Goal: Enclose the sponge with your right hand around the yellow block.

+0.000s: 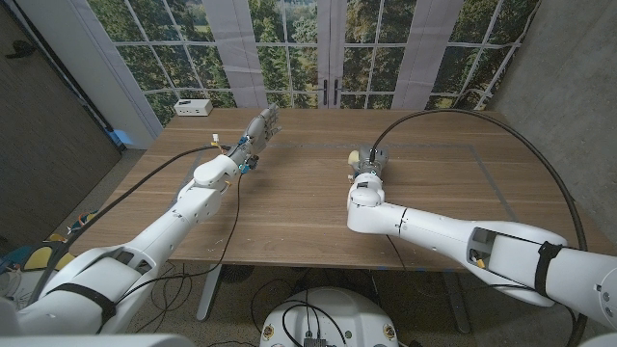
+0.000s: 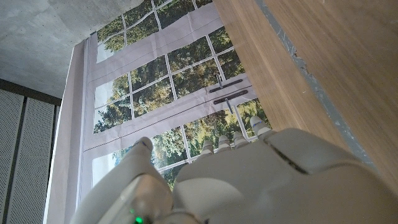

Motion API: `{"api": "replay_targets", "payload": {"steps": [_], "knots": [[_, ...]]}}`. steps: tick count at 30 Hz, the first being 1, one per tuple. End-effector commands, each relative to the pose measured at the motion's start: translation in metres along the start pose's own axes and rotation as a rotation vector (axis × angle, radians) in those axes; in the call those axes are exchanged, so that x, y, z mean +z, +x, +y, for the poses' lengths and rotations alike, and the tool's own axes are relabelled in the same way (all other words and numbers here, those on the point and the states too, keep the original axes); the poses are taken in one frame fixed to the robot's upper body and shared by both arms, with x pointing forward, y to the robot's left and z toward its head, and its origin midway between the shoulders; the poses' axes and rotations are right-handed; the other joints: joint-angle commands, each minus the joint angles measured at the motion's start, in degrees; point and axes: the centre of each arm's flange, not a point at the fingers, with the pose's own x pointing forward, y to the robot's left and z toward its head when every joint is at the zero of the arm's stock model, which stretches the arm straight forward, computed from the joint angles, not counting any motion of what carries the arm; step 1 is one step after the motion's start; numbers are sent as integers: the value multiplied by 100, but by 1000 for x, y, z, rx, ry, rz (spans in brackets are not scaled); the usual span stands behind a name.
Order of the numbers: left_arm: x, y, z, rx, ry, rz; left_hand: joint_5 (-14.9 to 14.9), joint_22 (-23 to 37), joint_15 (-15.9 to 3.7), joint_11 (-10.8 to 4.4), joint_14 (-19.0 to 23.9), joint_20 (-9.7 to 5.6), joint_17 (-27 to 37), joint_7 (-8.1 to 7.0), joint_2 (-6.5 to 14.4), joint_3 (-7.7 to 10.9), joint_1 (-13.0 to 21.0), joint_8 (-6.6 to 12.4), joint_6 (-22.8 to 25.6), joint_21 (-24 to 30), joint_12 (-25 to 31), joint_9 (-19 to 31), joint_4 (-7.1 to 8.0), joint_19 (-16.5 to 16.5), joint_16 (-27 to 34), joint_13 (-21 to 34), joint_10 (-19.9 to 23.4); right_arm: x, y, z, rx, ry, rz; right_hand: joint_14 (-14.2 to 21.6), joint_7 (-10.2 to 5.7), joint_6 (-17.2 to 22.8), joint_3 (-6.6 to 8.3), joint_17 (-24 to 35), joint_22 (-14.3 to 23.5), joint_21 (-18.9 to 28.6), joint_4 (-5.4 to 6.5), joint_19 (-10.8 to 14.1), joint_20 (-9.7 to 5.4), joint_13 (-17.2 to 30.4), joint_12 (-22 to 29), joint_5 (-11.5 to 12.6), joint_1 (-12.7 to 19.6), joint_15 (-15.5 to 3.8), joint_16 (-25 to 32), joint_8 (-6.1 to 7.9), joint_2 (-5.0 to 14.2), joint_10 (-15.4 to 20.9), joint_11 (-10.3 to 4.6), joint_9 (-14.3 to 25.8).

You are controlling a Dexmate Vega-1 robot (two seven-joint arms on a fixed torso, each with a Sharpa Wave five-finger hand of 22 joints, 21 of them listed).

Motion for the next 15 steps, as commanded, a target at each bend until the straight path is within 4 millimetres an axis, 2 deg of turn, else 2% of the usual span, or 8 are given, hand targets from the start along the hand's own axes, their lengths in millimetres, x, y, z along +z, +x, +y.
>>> {"api": "replay_targets", "payload": {"steps": [1,15], "knots": [[1,-1,-3,-1,1,-2,-2,21,39,16,-979,31,12,-25,19,-15,25,15,-428,-17,25,12,-17,-45,12,18,-985,-6,-4,-13,-89,92,8,49,139,1923,66,27,30,33,7,-16,-18,16,-28,13,40,-636,34,310,49,17,-2,60],[3,-6,-4,0,0,-5,-2,22,35,18,-977,32,12,-22,23,-22,25,15,-427,-30,27,12,-17,-40,13,17,-983,-11,-6,-21,-118,173,17,95,153,1916,143,62,32,83,93,-18,-5,58,-45,-36,99,-641,42,424,38,102,12,169]]}}
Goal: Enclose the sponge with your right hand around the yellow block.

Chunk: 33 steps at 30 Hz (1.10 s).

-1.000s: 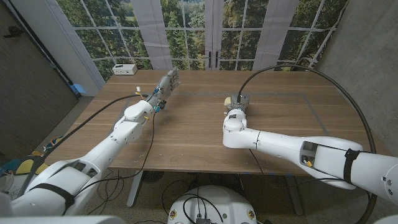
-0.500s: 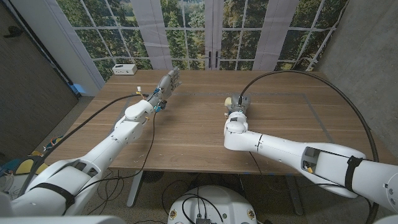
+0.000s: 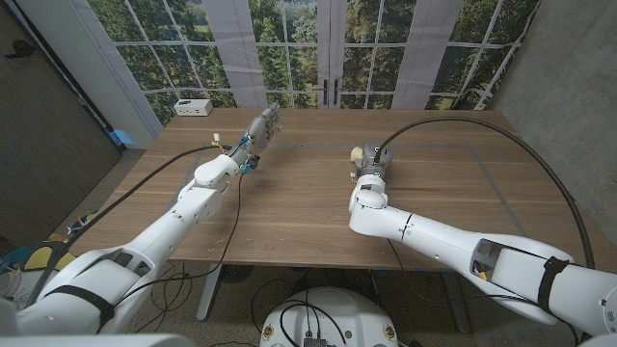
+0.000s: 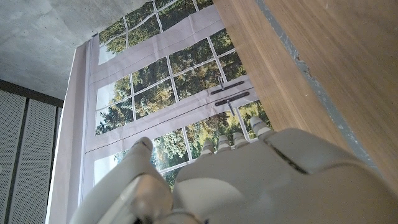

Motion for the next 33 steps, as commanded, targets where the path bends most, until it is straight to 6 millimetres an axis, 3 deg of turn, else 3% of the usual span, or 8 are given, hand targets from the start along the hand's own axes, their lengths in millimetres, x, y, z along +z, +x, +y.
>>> {"api": "replay_targets", "payload": {"steps": [1,33], "knots": [[1,-4,0,4,-1,-5,-2,22,35,17,-975,33,12,-23,24,-22,25,15,-426,-9,26,12,-18,-39,14,17,-984,-5,-1,-9,-30,79,6,65,156,1912,5,32,8,47,51,-20,-4,22,-19,-19,102,-676,18,320,33,105,-33,173],[7,-18,-5,12,8,-14,-2,24,31,15,-972,31,12,-19,32,-37,27,17,-418,-38,28,12,-21,-29,14,17,-980,-32,6,-25,88,488,34,104,191,1885,87,58,2,115,190,-93,-7,98,-88,-121,209,-669,-20,429,-1,177,27,210]]}}
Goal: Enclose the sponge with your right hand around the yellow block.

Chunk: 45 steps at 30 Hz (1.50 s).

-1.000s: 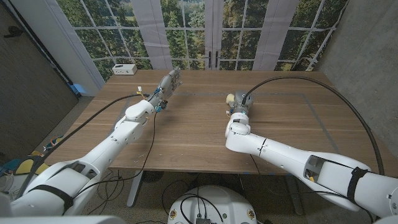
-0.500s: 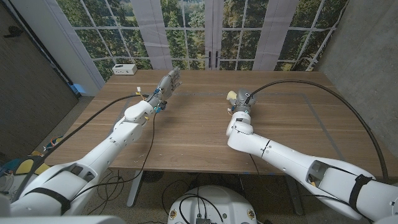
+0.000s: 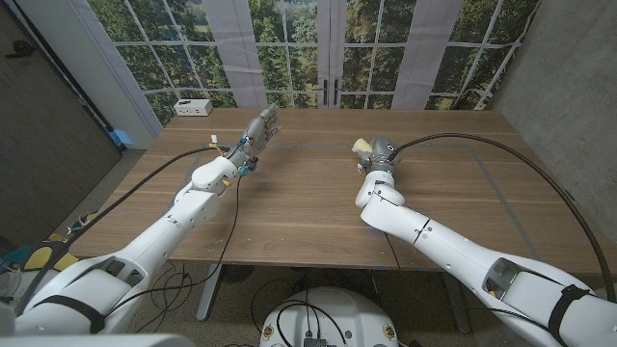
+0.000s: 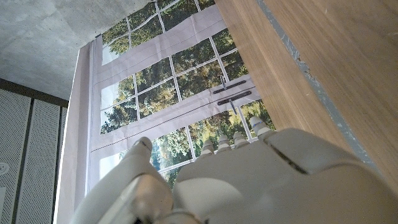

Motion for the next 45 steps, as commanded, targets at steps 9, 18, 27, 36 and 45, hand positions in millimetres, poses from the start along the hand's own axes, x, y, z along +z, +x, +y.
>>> {"api": "replay_targets", "payload": {"steps": [9,18,27,36,45], "knots": [[3,-9,-4,5,4,-3,-2,25,33,17,-970,32,12,-17,33,-17,26,17,-417,-21,29,12,2,-23,14,17,-978,-10,4,-16,80,229,-6,66,197,1887,17,38,15,67,92,-59,-5,38,-41,-62,156,-641,-33,262,79,90,48,227],[4,-13,-4,7,7,-5,-2,25,34,9,-967,30,12,-18,36,-21,27,17,-417,-28,28,12,2,-17,15,17,-980,-16,7,-23,128,322,-35,46,184,1852,18,47,12,75,139,-103,-25,57,-79,-86,157,-646,-52,285,70,57,43,247],[5,-19,-4,8,3,-10,-2,26,29,16,-968,34,12,-21,37,-25,27,17,-415,-37,29,12,1,-17,14,17,-980,-23,8,-29,170,437,-36,60,204,1824,45,55,10,106,173,-96,-21,77,-105,-103,200,-631,-61,313,78,56,75,266],[6,-27,-4,17,9,-14,-2,26,31,14,-961,39,12,-19,40,-30,28,17,-412,-47,29,12,0,-15,16,17,-978,-27,10,-33,219,567,-31,60,209,1814,61,67,8,120,214,-123,-17,95,-106,-121,217,-639,-72,351,79,103,115,293],[6,-34,-4,18,4,-10,-2,27,35,9,-964,38,12,-18,42,-33,30,17,-412,-50,32,12,-1,0,14,17,-971,-33,14,-37,252,641,-54,44,223,1793,84,81,4,131,253,-157,-19,114,-122,-136,239,-649,-89,386,84,107,119,320]]}}
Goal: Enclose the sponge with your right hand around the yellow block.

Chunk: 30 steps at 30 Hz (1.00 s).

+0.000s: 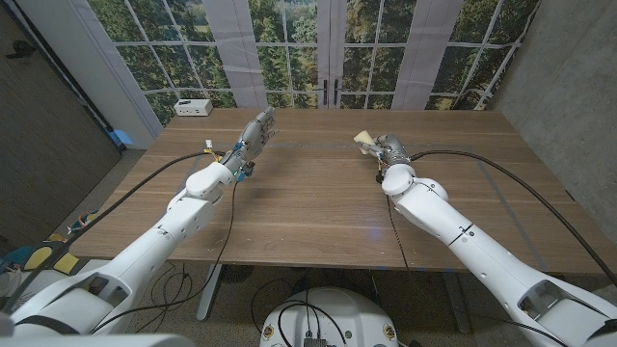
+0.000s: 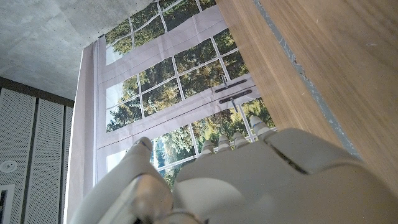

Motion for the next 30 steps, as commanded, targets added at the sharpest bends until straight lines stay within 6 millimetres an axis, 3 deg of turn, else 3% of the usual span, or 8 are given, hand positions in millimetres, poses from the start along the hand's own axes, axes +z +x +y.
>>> {"api": "replay_targets", "payload": {"steps": [1,30], "knots": [[1,-10,0,8,3,-2,-2,27,36,15,-963,38,12,-19,42,-34,30,16,-413,-29,31,12,-2,1,14,17,-973,-4,3,-10,61,133,-32,39,149,1719,16,28,2,22,58,-44,-22,38,-18,-7,137,-648,-25,368,102,-2,7,320],[2,-17,13,33,23,4,-3,28,89,-1,-916,74,12,-34,46,-47,34,18,-404,-58,37,12,-7,6,24,17,-951,-13,11,-35,69,386,-80,117,181,1709,143,103,-6,132,189,0,9,104,-65,-89,237,-636,-25,452,97,9,57,266]]}}
